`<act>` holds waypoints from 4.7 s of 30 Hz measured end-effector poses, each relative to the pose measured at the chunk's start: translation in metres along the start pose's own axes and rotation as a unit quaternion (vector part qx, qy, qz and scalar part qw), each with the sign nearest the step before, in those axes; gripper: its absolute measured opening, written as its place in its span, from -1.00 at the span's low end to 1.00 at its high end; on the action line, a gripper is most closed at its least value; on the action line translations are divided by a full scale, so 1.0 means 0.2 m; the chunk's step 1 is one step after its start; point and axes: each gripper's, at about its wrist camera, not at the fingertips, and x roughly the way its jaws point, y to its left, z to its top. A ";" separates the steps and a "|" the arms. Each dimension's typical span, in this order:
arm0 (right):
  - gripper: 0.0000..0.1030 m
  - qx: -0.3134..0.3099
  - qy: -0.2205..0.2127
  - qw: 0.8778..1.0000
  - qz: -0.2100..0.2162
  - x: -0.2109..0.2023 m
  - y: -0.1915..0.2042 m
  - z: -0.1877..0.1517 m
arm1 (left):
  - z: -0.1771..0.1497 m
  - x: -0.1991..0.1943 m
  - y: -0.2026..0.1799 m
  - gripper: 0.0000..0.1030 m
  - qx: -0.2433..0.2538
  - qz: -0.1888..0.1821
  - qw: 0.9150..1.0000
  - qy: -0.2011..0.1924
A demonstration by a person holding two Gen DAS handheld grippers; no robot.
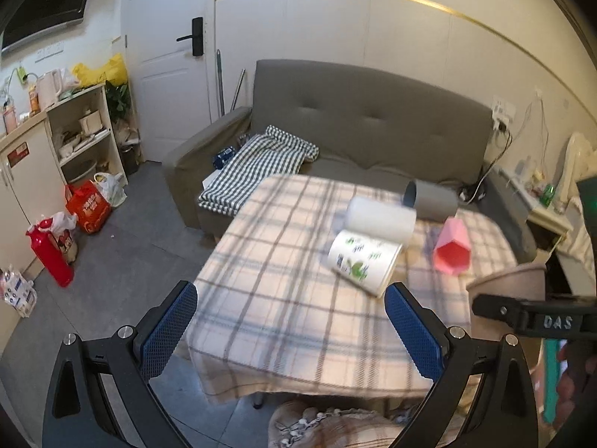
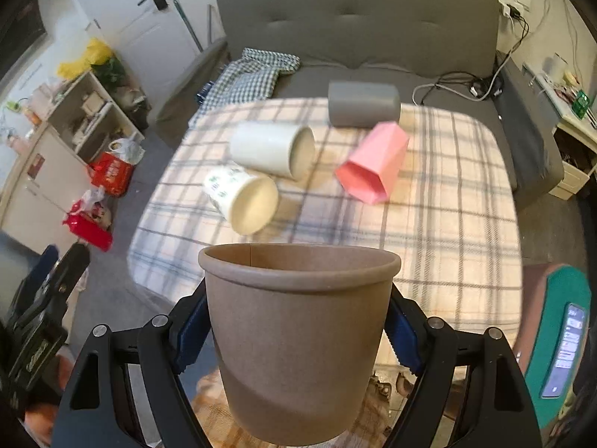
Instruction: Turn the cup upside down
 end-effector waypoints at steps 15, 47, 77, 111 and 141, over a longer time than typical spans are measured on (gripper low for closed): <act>0.58 0.020 0.014 1.000 -0.017 0.40 -0.10 0.07 | -0.11 0.29 -0.09 1.00 0.012 -0.011 0.999 0.046; 0.95 0.006 -0.210 0.969 -0.127 -0.36 -0.42 -0.17 | -0.15 0.06 -0.70 1.00 0.046 -0.133 0.988 0.056; 0.95 0.075 -0.178 0.975 -0.107 -0.20 -0.73 -0.28 | -0.20 0.21 -0.96 0.54 0.132 -0.143 0.978 0.077; 0.95 0.095 -0.156 0.977 -0.109 -0.13 -0.79 -0.29 | 0.04 0.46 -1.01 0.54 0.150 -0.146 0.973 0.100; 0.95 0.050 -0.237 0.964 -0.111 -0.61 -0.46 -0.41 | 0.16 -0.23 -0.65 0.55 0.109 -0.130 0.985 -0.031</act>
